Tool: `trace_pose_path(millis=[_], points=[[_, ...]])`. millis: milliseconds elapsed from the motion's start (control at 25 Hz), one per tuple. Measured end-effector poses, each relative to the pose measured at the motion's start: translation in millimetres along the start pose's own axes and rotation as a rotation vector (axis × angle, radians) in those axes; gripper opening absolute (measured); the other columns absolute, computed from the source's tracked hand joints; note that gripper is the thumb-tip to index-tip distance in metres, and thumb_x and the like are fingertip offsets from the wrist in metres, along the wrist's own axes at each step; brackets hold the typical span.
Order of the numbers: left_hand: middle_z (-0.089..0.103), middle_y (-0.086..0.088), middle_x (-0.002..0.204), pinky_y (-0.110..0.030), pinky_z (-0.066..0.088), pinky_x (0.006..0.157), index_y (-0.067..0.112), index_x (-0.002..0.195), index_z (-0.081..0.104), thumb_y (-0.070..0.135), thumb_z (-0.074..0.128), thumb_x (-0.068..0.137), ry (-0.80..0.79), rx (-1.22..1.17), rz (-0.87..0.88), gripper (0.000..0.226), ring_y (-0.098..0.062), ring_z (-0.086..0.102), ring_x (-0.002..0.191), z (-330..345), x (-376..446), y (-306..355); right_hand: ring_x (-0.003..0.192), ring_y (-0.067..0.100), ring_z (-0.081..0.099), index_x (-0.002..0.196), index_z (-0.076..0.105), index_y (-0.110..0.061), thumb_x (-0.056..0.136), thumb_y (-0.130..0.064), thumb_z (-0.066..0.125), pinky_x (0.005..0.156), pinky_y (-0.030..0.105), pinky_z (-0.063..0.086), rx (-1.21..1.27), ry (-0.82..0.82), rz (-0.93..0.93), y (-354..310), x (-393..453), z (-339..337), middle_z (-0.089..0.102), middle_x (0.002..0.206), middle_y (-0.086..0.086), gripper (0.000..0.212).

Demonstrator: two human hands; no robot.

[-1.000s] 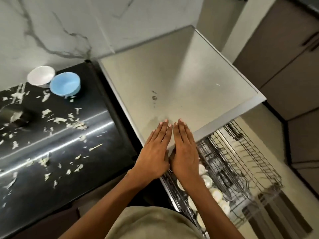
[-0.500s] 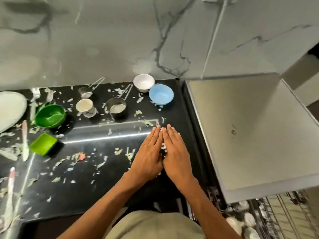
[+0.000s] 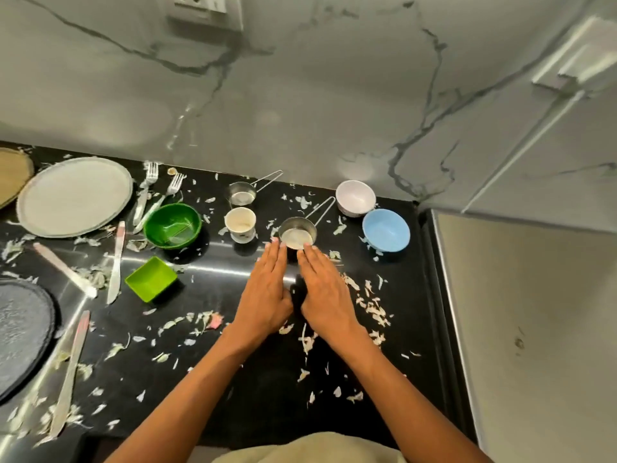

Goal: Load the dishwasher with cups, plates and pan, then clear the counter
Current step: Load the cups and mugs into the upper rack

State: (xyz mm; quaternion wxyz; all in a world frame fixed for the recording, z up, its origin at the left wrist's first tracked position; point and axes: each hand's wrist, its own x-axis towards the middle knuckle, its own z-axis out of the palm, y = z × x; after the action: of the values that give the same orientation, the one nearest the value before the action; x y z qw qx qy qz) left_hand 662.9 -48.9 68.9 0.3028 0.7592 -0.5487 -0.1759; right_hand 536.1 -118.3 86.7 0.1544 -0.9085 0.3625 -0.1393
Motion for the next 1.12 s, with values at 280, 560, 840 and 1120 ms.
trace_pose_path(millis=[280,560,840,1120], points=[[0.007,-0.015,0.165,-0.042,0.009,0.125,0.0,0.156,0.013,0.001,0.055,0.086,0.137,0.008,-0.191,0.082,-0.024,0.002,0.153,-32.2,25.8,-51.0,0.117,0.033,0.055,0.136,0.057,-0.004,0.074,0.004,0.069,0.101,0.04,0.048,-0.046,-0.005,-0.167,-31.6,84.2,27.4,0.06,0.126,0.018,0.064],[0.022,-0.01,0.163,-0.035,0.014,0.124,0.005,0.154,0.028,-0.004,0.055,0.084,0.212,-0.052,-0.246,0.076,-0.018,0.016,0.152,-35.0,23.9,-64.9,0.087,0.029,0.052,0.116,0.067,-0.01,0.075,-0.001,0.071,0.067,0.037,0.045,-0.112,-0.026,-0.162,-39.9,124.6,57.1,0.057,0.092,0.01,0.042],[0.06,0.005,0.123,0.002,0.027,0.097,0.007,0.138,0.056,-0.006,0.061,0.084,0.346,-0.2,-0.325,0.056,0.005,0.048,0.112,-44.2,11.9,-58.0,0.087,0.029,0.056,0.104,0.077,-0.01,0.089,-0.007,0.069,0.073,0.042,0.048,0.272,0.0,-0.027,-30.7,122.7,57.5,0.067,0.088,0.011,0.017],[0.073,0.002,0.112,-0.025,0.054,0.094,0.011,0.123,0.067,-0.003,0.074,0.084,0.377,-0.797,-0.486,0.042,-0.009,0.07,0.103,-45.7,-5.1,-34.0,0.093,0.002,0.07,0.107,0.078,-0.017,0.084,-0.01,0.08,0.084,0.02,0.055,0.786,0.048,0.293,-22.4,46.6,14.3,0.074,0.097,-0.012,0.024]])
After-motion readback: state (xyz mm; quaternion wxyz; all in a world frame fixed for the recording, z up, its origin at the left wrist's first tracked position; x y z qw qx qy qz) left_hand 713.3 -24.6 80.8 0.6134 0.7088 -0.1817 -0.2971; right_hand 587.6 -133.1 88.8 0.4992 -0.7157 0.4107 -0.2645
